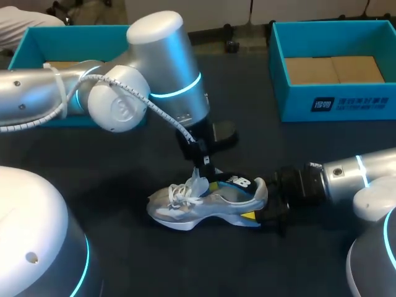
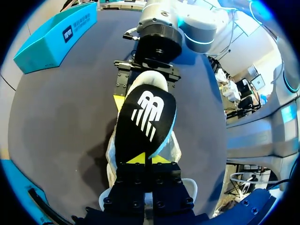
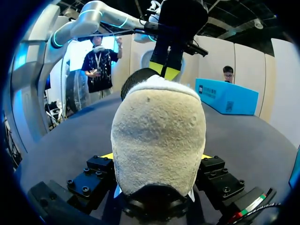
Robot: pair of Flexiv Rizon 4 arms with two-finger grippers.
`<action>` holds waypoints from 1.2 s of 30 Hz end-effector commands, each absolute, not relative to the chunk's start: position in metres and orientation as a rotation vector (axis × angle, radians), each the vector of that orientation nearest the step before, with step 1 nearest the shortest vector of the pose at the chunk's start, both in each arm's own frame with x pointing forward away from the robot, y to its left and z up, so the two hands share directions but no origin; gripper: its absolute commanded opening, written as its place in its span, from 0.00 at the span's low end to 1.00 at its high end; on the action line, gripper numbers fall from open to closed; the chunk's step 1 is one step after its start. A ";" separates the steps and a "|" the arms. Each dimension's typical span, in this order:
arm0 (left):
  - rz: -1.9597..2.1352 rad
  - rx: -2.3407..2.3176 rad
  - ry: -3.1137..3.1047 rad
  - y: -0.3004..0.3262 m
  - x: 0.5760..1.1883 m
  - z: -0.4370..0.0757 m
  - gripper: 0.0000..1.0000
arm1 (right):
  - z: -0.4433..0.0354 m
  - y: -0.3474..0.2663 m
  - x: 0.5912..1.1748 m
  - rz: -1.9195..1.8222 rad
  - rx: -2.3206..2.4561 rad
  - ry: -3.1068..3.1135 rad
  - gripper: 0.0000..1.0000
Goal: Take the shoe out of the shoebox, open the shoe tongue, remove and reinsert the insole, then place the shoe into the shoebox
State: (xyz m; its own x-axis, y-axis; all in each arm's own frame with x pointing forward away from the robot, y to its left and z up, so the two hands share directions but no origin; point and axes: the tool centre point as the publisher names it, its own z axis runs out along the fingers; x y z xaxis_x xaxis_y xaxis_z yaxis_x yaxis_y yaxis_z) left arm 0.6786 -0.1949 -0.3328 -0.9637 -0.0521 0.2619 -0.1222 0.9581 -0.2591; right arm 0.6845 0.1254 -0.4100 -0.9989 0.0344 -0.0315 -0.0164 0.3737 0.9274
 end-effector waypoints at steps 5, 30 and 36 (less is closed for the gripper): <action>0.442 0.139 -2.860 -0.189 0.675 -0.329 0.10 | -0.410 0.127 0.684 1.726 0.017 2.572 0.00; 0.476 0.132 -3.095 -0.216 0.646 -0.306 0.65 | -0.410 0.127 0.684 1.726 0.017 2.572 0.00; 0.490 0.179 -3.192 -0.223 0.640 -0.308 0.64 | -0.410 0.127 0.684 1.726 0.017 2.572 0.00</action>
State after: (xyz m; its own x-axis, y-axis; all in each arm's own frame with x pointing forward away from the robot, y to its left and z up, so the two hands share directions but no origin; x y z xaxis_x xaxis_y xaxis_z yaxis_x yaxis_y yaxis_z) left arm 0.6471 -0.2200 -0.3071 -0.9949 -0.1004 -0.0115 -0.0921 0.9472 -0.3072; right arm 0.6843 0.1254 -0.4101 -0.9989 0.0344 -0.0316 -0.0165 0.3738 0.9274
